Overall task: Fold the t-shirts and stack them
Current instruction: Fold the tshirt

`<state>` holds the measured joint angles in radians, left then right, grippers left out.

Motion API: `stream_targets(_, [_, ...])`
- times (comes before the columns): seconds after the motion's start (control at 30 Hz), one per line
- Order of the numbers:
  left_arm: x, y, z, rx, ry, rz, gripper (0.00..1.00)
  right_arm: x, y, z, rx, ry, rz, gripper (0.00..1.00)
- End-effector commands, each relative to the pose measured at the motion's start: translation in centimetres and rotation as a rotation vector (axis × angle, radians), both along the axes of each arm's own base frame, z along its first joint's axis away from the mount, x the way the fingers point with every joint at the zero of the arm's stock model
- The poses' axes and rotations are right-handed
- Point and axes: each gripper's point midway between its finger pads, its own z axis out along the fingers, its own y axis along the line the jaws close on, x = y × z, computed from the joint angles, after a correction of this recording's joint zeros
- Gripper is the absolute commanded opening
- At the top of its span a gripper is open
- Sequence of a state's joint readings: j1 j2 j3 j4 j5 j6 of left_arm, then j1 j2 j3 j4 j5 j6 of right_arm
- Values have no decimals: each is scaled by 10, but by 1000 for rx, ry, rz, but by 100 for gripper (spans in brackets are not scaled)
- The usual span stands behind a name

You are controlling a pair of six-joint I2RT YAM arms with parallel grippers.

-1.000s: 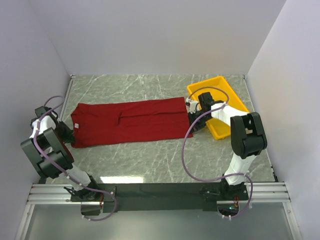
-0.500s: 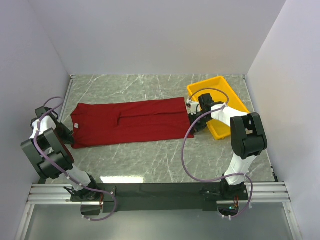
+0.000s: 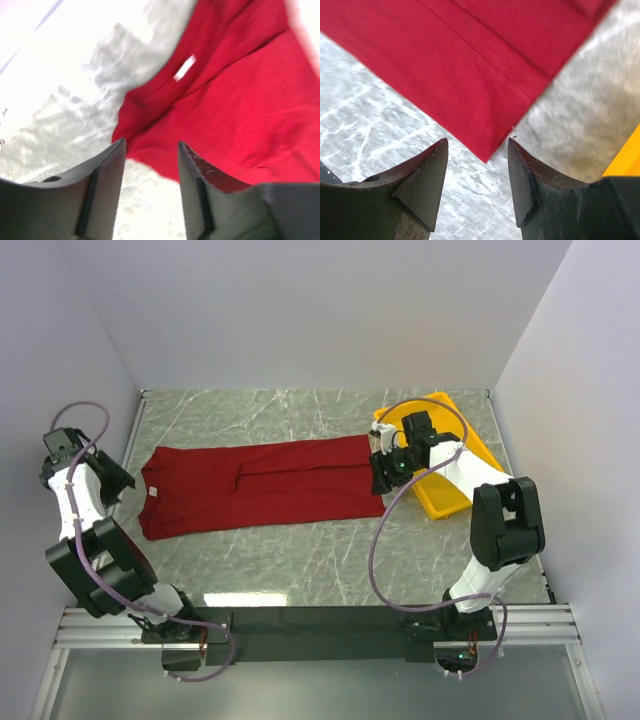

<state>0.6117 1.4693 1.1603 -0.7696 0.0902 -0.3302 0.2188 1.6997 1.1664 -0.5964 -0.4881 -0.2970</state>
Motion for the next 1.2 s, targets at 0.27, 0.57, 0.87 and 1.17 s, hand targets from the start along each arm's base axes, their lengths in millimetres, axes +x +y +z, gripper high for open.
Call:
stream_targets(0.27, [134, -31, -3, 25, -122, -157, 49, 25, 34, 45, 165, -162, 204, 58])
stream_targets(0.57, [205, -23, -32, 74, -27, -168, 43, 30, 36, 41, 178, -151, 175, 58])
stream_targets(0.87, [218, -22, -50, 99, 23, -179, 42, 23, 33, 30, 167, -115, 158, 58])
stream_targets(1.17, [220, -24, -78, 111, 87, -149, 43, 22, 31, 28, 159, -105, 156, 58])
